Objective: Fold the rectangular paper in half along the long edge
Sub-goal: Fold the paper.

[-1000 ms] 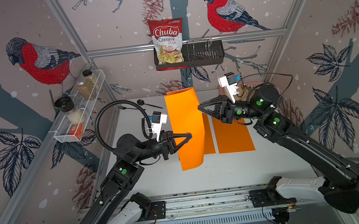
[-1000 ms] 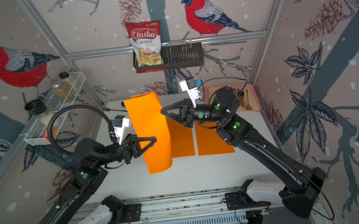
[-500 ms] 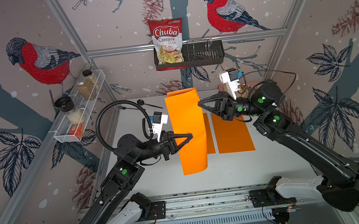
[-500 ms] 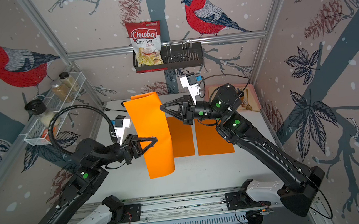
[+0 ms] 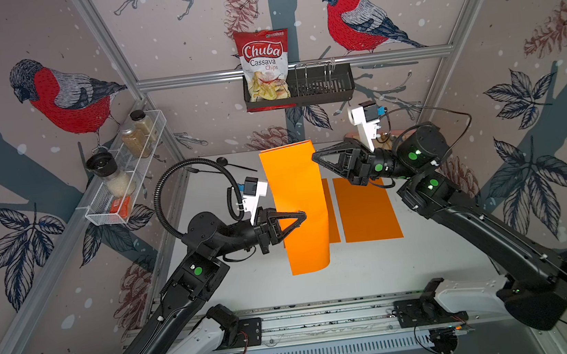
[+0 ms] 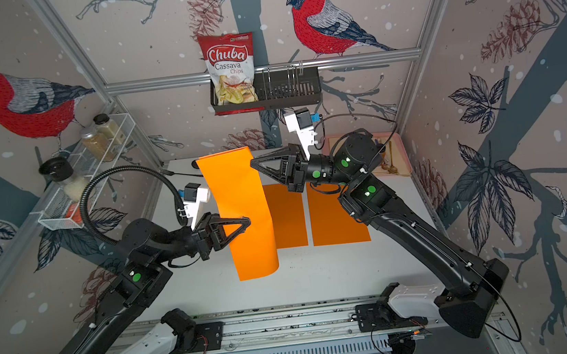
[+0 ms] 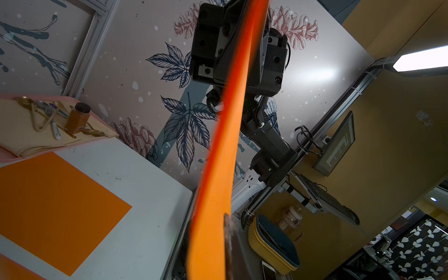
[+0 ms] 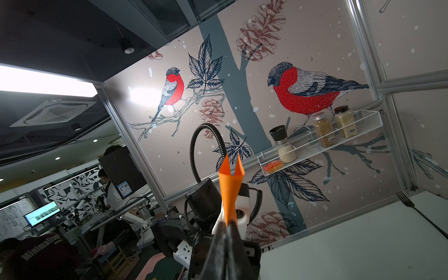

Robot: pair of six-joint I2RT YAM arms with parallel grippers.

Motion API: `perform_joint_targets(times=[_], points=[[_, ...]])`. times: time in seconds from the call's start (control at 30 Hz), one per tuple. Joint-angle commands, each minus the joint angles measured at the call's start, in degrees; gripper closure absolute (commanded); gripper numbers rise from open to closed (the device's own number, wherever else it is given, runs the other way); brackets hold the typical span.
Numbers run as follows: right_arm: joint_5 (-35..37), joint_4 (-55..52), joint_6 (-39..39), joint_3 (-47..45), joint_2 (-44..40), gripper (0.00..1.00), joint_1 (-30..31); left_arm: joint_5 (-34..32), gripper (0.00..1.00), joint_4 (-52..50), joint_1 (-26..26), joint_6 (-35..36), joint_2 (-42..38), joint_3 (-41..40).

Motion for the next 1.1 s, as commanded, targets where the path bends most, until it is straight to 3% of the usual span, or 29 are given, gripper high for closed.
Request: perform_joint_targets(times=[0.0,0.1,0.17,0.2,0.27,0.3,0.37,0.43,0.57,0.67,0.73,0.77,1.0,1.07], points=[[0.5,3.3,0.0,0.8,0.1,0.96,0.0,0.5,1.00,-0.1,-0.3,0.9,-0.2,0.3],[0.5,3.7,0.0,0.7,0.1,1.00,0.0,0.5,1.00,-0.2,-0.4,0.9,-0.2,0.2],[0.9,3.5,-0.1,1.0,0.1,0.89,-0.2,0.5,1.00,-0.2,-0.5,1.0,-0.2,0.3],[0.9,3.5,0.1,1.1,0.1,0.87,-0.3,0.6,1.00,-0.2,-0.6,0.9,-0.1,0.3],[0.6,4.0,0.2,1.1,0.1,0.99,-0.4,0.7,1.00,-0.2,-0.7,0.9,0.0,0.4],[0.4,4.2,0.2,1.1,1.4,1.00,-0.4,0.7,1.00,-0.1,-0.8,0.9,0.1,0.4],[0.5,4.2,0.2,1.6,1.8,1.00,-0.6,0.9,1.00,0.4,-0.9,0.5,0.0,0.2],[0.5,3.9,0.4,2.2,2.2,0.92,-0.8,1.0,1.00,0.5,-1.1,0.2,0.0,0.2],[0.2,4.9,0.5,2.4,2.6,1.00,-1.0,0.9,1.00,0.3,-1.3,0.4,-0.2,0.3],[0.3,5.1,1.0,3.0,3.0,0.87,-1.3,0.7,1.00,0.3,-1.4,0.4,-0.3,0.2],[-0.3,6.2,1.6,2.8,3.1,0.99,-1.5,0.6,1.00,0.4,-1.4,0.3,-0.3,0.2],[-0.2,6.6,1.7,2.7,3.0,1.00,-1.4,0.6,1.00,0.3,-1.5,0.4,-0.4,0.2],[0.0,6.7,1.7,2.8,2.6,1.00,-1.6,0.3,1.00,0.0,-1.5,0.6,-0.5,0.3],[0.1,5.9,1.7,3.4,2.7,0.94,-1.7,0.2,1.00,-0.1,-1.6,0.6,-0.5,0.2]])
